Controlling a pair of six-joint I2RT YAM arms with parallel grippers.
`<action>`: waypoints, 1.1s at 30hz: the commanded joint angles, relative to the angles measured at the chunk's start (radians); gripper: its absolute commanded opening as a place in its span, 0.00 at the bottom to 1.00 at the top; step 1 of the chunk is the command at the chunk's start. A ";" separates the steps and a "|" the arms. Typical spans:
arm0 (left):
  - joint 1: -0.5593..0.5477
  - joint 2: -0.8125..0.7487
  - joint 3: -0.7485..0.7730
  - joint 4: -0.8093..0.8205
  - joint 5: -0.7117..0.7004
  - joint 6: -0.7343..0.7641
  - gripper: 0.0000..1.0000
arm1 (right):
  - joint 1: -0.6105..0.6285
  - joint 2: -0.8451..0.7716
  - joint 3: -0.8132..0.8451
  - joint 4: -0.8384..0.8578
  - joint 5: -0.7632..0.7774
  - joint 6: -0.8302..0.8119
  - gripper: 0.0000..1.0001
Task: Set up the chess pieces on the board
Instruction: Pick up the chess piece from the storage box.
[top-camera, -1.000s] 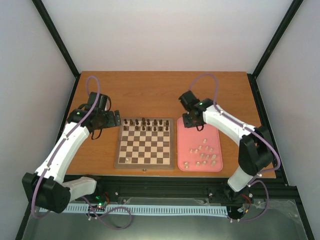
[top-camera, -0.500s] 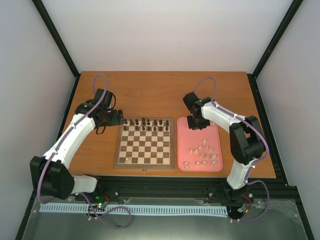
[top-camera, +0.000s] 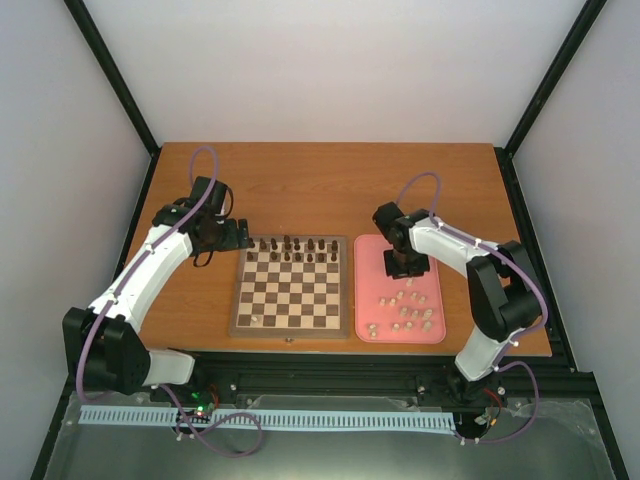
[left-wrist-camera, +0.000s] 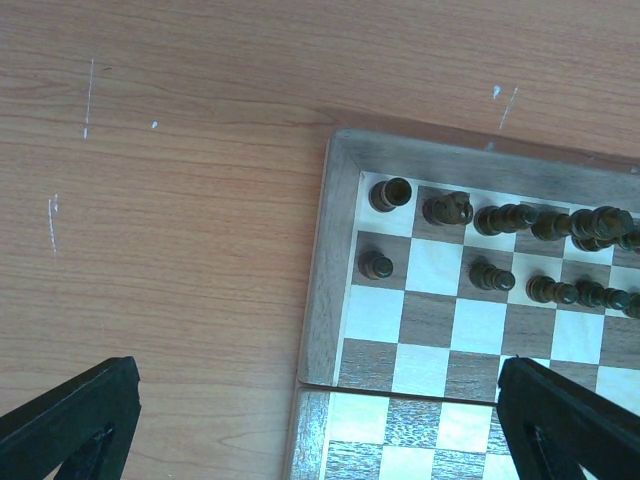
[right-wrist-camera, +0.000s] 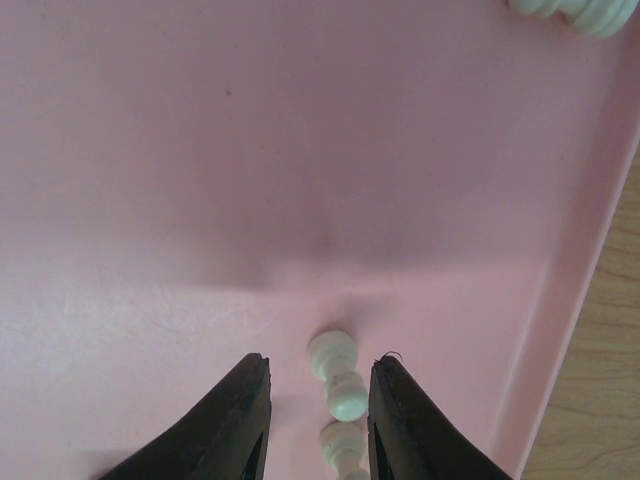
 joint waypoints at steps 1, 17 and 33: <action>-0.001 -0.007 0.029 0.014 0.014 0.013 1.00 | -0.007 -0.052 -0.039 0.009 0.010 0.025 0.29; -0.001 0.006 0.030 0.028 0.028 -0.001 1.00 | -0.038 -0.050 -0.074 0.036 -0.032 0.007 0.17; -0.001 0.008 0.027 0.029 0.029 0.002 1.00 | -0.040 -0.061 -0.083 0.025 -0.046 0.002 0.03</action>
